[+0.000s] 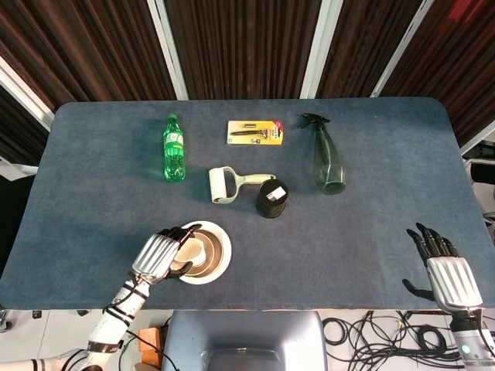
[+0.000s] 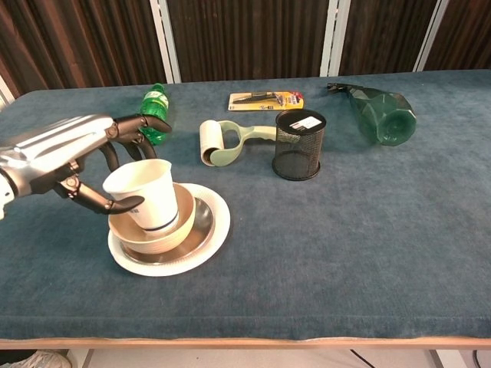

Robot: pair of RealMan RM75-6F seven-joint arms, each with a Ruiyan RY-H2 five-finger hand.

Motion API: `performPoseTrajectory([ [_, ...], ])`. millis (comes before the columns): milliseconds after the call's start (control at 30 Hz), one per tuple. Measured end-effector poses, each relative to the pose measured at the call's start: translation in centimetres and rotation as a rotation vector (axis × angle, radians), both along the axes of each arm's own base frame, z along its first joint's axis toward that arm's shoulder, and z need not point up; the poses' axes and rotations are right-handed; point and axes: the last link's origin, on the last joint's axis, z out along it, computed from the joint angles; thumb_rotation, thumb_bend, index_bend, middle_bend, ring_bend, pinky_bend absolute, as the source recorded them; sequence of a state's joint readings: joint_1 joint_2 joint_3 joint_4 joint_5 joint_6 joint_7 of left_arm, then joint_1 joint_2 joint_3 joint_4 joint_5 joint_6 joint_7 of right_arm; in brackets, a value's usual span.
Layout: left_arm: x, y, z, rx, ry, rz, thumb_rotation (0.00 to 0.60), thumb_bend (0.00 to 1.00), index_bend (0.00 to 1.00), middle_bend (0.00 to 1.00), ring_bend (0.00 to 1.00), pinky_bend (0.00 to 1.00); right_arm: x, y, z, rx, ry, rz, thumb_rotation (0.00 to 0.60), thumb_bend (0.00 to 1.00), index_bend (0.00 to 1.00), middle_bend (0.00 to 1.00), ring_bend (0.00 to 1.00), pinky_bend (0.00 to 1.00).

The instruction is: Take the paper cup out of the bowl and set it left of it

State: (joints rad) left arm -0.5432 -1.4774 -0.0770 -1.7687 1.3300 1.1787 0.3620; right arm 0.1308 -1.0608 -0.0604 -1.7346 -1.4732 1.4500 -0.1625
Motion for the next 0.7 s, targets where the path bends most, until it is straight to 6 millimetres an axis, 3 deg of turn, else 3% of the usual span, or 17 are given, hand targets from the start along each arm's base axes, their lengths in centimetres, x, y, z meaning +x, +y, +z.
performPoseTrajectory([
  [200, 0.0, -0.9, 2.7, 0.025, 0.01, -0.017, 0.6, 0.3, 0.19, 0.35, 0.31, 0.44, -0.1, 0.6, 0.0, 0.036, 0.008, 0.015, 0.6, 0.1, 0.12, 0.02, 0.06, 0.18],
  [433, -1.8, -2.2, 6.2, 0.099, 0.068, 0.018, 0.6, 0.3, 0.19, 0.35, 0.31, 0.44, -0.2, 1.1, 0.0, 0.07, 0.024, 0.019, 0.6, 0.1, 0.12, 0.02, 0.06, 0.18],
  [700, -5.0, -3.3, 7.3, 0.163, 0.134, 0.065, 0.6, 0.3, 0.19, 0.35, 0.31, 0.44, -0.3, 1.4, 0.1, 0.071, 0.018, 0.025, 0.6, 0.1, 0.12, 0.02, 0.06, 0.18],
])
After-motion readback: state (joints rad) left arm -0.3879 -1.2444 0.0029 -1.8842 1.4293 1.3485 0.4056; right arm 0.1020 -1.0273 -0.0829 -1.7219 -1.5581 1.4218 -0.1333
